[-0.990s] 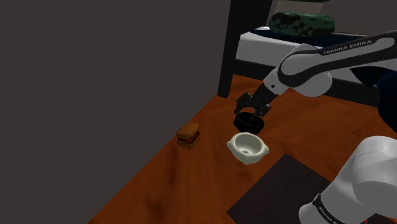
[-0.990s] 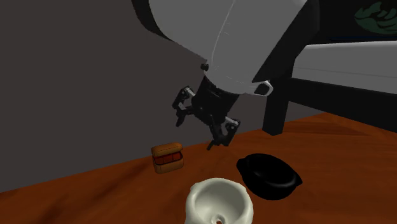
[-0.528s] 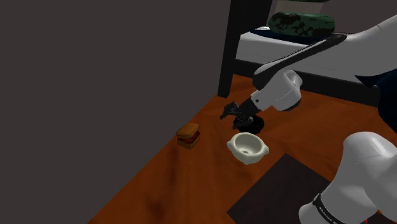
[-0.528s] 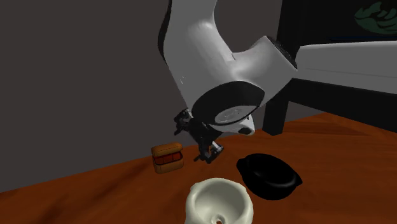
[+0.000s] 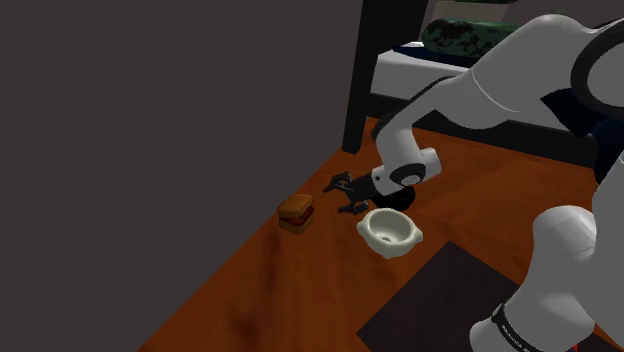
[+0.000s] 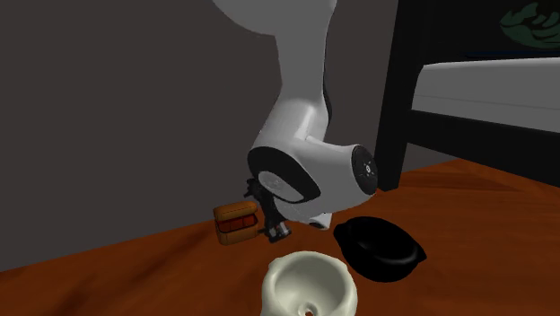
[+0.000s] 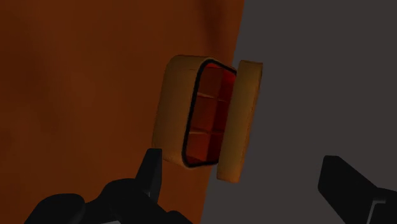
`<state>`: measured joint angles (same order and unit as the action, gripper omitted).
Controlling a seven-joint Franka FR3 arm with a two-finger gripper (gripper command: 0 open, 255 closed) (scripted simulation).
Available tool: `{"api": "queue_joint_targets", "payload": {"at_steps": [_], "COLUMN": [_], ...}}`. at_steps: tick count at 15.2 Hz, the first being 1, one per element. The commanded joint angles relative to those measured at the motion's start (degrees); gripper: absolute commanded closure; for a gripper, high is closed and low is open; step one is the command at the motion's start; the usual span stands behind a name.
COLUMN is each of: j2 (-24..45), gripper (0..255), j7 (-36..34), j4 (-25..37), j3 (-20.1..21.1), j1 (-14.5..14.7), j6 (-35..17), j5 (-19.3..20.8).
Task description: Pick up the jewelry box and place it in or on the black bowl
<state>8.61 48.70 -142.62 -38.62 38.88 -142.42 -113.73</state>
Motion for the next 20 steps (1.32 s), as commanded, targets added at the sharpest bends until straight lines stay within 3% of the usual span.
{"api": "queue_joint_targets", "payload": {"at_steps": [1,3,6,11,18,19,20], "j2": [6.5,10.8,13.5,17.5,17.5,17.5,17.5], "gripper": [0,0,0,0,0,255,255], "j7": [1.3,1.6,1.2,0.5,0.5,0.5,0.5], "j4": [3.4,5.6,7.8,11.3,11.3,11.3,11.3], "j3": [0.6,1.8,2.7,4.1,4.1,4.1,4.1], "j1": [-1.1,-2.1,-2.1,-2.1,-2.1,-2.1,-2.1], "j6": [5.9,9.4,9.8,10.2,10.2,10.2,10.2], "j5": [-7.5,-12.3,-13.9,-16.0,-16.0,-16.0,-16.0]}}
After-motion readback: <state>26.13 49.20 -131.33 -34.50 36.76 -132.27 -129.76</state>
